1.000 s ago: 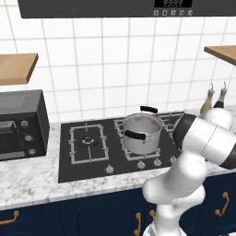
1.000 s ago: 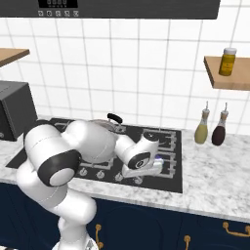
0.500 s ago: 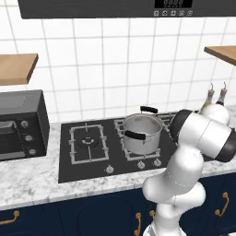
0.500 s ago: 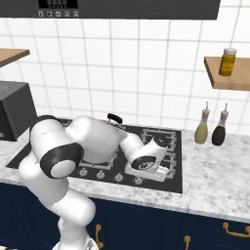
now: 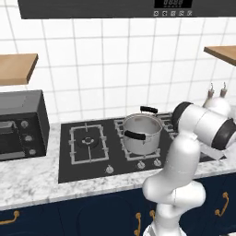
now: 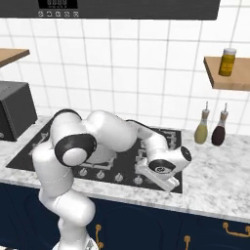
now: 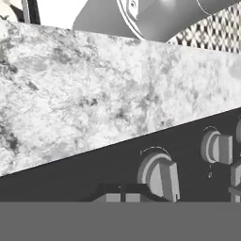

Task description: Turn off the front right burner of the stove.

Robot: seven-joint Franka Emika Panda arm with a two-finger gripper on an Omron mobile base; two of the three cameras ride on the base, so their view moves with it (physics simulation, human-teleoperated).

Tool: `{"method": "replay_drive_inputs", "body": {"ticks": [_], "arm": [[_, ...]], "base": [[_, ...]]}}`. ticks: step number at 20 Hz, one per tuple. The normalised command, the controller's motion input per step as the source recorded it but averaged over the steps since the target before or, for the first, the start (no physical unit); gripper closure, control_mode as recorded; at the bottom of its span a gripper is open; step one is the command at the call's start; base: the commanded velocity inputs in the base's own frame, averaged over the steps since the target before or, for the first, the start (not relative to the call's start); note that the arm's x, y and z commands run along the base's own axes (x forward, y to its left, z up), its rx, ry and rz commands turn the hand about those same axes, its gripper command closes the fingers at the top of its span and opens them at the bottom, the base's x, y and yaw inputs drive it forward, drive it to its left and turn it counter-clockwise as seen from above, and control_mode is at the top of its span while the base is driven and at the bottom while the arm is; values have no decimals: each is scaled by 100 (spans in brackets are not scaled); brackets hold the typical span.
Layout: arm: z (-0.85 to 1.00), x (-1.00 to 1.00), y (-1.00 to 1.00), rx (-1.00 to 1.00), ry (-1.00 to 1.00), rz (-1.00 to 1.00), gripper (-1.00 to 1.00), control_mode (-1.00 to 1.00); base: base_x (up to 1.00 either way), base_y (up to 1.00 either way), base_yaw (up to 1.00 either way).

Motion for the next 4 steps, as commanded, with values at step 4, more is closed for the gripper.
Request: {"method": "replay_drive_inputs", "body": {"ticks": [4], "arm": [[0,0,0,0,0,0,100,-100]], "base": [[0,0,0]]}}
